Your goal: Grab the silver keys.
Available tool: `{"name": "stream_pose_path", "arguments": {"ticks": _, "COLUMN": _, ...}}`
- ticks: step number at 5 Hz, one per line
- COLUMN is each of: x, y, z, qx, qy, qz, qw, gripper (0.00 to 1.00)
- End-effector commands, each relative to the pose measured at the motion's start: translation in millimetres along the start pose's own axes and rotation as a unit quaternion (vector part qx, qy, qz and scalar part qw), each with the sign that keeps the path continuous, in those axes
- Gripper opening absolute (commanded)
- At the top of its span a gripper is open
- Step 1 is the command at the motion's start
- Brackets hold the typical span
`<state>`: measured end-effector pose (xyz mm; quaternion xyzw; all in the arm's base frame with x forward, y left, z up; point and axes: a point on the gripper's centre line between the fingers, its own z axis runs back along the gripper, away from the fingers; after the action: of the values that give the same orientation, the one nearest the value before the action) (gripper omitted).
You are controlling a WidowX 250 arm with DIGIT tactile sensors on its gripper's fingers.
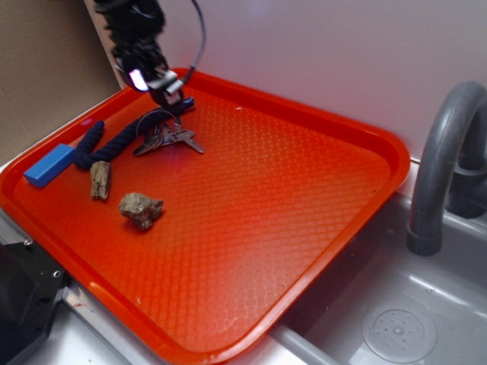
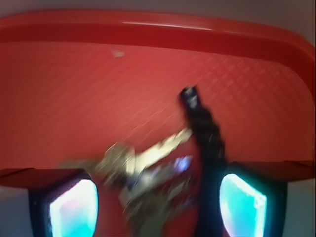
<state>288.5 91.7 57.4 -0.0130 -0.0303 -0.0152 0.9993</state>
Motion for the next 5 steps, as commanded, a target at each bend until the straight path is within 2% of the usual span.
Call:
{"name": "stream_pose_path", "arguments": {"ticks": 1, "x": -20.7, "y": -36.2, "z": 30.7, "qx": -0.019, "qy": -0.018, "qz": -0.037, "qw": 0.999, "gripper": 1.00}}
{"name": "stream_pose_path", "arguments": {"ticks": 2, "x": -31.7, "y": -32.7, "z": 60.5, "qx": -0.015, "qy": -0.062, "qz": -0.025, "qw": 0.998, "gripper": 1.00}}
{"name": "stream_pose_path", "arguments": {"ticks": 3, "x": -35.1, "y": -27.6, "z": 62.1, "qx": 0.031, "qy": -0.070, "qz": -0.013, "qw": 0.997, "gripper": 1.00}}
{"name": "stream_pose_path", "arguments": {"ticks": 4, "x": -34.7, "y": -36.8, "z": 44.2, "qx": 0.115, "qy": -0.064, "qz": -0.030, "qw": 0.991, "gripper": 1.00}}
{"name": "stream_pose_path", "arguments": {"ticks": 5, "x": -33.4, "y": -41.2, "z": 30.9, "qx": 0.114, "qy": -0.064, "qz": -0.049, "qw": 0.990, "gripper": 1.00}}
